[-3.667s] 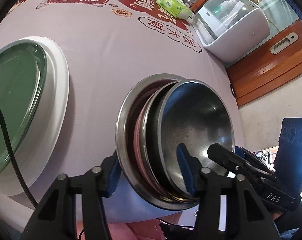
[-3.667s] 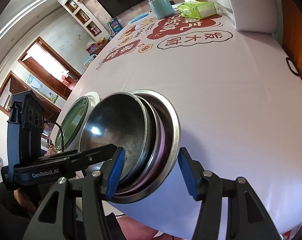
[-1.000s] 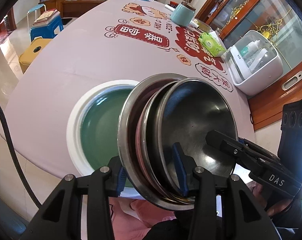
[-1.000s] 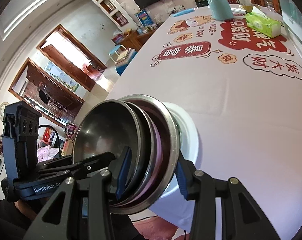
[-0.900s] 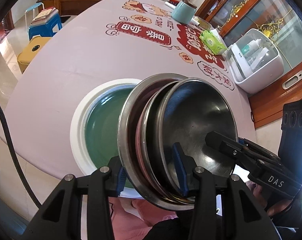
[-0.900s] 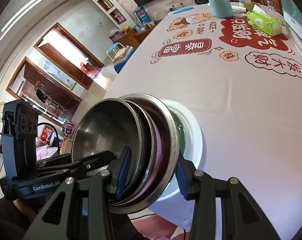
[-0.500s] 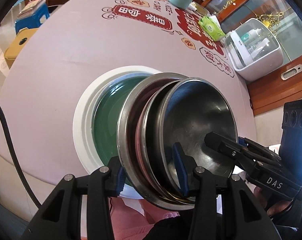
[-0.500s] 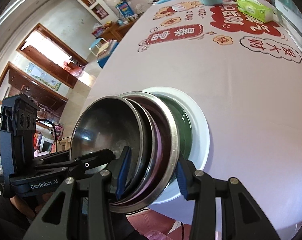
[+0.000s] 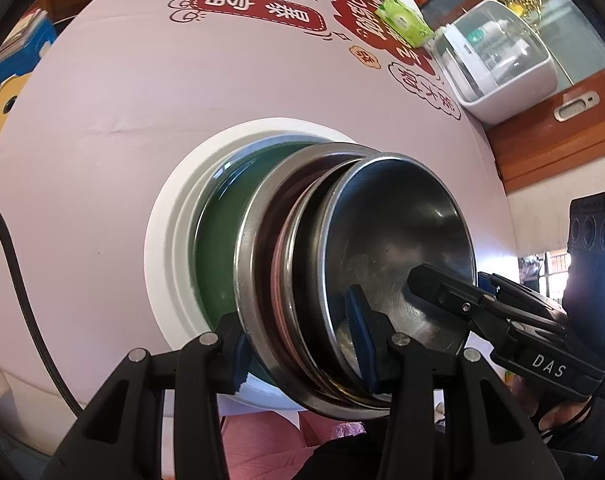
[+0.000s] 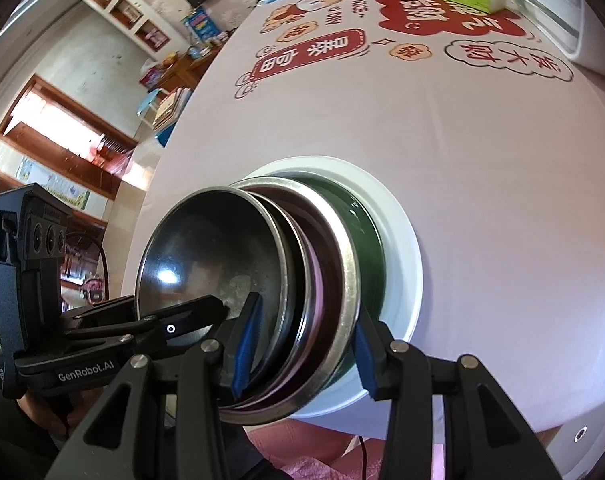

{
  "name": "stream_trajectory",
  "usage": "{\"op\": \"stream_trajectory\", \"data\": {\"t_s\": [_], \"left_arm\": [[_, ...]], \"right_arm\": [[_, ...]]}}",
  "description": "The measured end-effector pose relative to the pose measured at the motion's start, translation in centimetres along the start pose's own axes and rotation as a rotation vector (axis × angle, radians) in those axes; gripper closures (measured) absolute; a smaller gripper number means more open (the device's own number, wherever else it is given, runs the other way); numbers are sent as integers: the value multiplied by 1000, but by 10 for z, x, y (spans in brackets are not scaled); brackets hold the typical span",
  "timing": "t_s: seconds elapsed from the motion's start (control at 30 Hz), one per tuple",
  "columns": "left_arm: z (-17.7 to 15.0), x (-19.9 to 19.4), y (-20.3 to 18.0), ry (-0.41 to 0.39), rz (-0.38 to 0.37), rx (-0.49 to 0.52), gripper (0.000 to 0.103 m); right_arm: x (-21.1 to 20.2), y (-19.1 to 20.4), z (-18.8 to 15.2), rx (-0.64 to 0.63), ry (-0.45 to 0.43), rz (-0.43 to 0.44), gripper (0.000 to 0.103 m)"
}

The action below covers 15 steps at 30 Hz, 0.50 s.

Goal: Organize plates and bowls

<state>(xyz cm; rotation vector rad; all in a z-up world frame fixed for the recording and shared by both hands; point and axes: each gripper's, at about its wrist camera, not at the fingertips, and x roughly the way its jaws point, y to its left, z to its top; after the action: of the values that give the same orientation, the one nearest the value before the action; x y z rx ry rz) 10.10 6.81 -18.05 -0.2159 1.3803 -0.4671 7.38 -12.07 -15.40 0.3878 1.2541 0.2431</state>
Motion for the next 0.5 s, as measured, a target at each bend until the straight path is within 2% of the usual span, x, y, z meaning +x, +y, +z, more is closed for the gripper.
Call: {"op": "stream_trajectory", "data": {"t_s": [0.23, 0.5], "left_arm": [[7, 3, 3, 6, -22, 42, 61], [12, 4, 5, -2, -1, 90, 60]], "right_arm": [[1, 4, -4, 34, -41, -41, 59], [0, 11, -7, 44, -77, -72, 58]]}}
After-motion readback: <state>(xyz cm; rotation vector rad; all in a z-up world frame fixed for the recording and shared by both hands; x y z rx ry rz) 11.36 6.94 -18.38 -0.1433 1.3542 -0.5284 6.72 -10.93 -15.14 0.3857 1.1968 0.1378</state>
